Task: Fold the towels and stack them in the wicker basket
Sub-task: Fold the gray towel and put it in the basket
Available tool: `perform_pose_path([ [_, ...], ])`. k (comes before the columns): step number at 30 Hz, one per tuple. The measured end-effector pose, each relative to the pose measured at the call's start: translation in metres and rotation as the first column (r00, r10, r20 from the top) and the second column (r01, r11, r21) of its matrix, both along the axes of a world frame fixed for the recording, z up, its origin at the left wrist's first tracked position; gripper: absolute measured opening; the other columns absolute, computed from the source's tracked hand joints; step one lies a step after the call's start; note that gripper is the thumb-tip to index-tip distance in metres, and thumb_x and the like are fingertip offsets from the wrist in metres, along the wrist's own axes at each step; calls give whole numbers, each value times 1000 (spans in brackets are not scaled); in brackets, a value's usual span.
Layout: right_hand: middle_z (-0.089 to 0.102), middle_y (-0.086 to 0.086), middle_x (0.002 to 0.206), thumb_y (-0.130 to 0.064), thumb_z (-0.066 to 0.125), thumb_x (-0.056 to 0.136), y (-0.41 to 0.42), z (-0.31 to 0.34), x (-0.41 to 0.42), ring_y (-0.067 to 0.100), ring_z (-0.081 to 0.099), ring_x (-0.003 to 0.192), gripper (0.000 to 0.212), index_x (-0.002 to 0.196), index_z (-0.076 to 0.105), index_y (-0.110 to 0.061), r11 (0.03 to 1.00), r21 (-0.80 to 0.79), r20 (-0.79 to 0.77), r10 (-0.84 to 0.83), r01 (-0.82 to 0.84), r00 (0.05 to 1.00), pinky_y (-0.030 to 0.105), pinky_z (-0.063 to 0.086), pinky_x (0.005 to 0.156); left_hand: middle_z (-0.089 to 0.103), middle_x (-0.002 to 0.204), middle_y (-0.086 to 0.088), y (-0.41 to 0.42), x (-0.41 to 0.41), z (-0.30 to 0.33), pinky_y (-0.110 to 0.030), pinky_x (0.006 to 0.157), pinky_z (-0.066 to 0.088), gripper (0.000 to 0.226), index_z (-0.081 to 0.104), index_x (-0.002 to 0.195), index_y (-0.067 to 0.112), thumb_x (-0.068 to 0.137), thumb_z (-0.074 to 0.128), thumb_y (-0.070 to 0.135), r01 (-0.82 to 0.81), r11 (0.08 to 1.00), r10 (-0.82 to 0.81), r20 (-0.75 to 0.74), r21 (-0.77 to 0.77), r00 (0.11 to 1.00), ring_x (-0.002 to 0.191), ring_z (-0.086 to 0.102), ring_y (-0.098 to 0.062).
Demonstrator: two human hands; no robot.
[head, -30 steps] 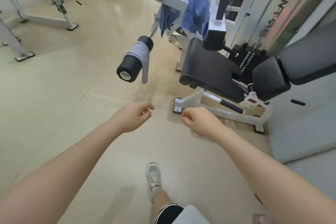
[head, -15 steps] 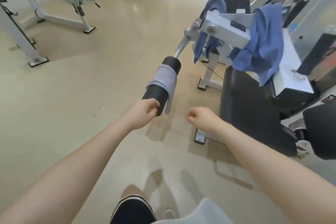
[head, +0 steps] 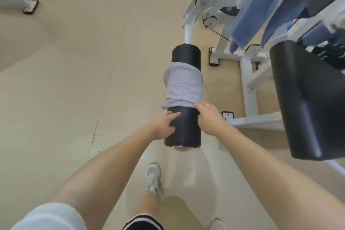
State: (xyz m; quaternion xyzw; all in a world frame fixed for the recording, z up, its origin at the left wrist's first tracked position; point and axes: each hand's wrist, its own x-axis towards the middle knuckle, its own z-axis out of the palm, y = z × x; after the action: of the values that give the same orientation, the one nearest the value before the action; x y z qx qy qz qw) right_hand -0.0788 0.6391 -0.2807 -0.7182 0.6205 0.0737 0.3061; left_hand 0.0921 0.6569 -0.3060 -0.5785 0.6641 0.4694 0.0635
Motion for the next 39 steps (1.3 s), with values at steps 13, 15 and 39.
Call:
perform_pose_path([
  [13,45,11,124,-27,50,92,-72,-91,23,32,42,111,28,113,50,-9,979,-147,-126,-159,140,979,39,38,85,6,153,-9,-45,19,-73,-29,99,37,63,18,145,35,90,48,27,387,921,-384,71,-37,921,132,36,-22],
  [15,45,10,124,-25,44,95,-69,-87,17,31,41,111,23,108,52,-9,986,-160,-160,-73,46,984,37,36,83,4,153,-8,-49,18,-68,-29,99,37,64,15,146,34,91,47,26,427,904,-423,91,-18,901,131,36,-22],
  [39,56,-1,79,-21,51,93,236,180,-285,11,53,74,14,80,52,-22,401,357,647,-758,844,86,25,44,69,46,59,12,136,-321,183,-15,52,32,30,44,61,29,86,59,20,387,862,-501,-427,-328,753,52,43,3],
])
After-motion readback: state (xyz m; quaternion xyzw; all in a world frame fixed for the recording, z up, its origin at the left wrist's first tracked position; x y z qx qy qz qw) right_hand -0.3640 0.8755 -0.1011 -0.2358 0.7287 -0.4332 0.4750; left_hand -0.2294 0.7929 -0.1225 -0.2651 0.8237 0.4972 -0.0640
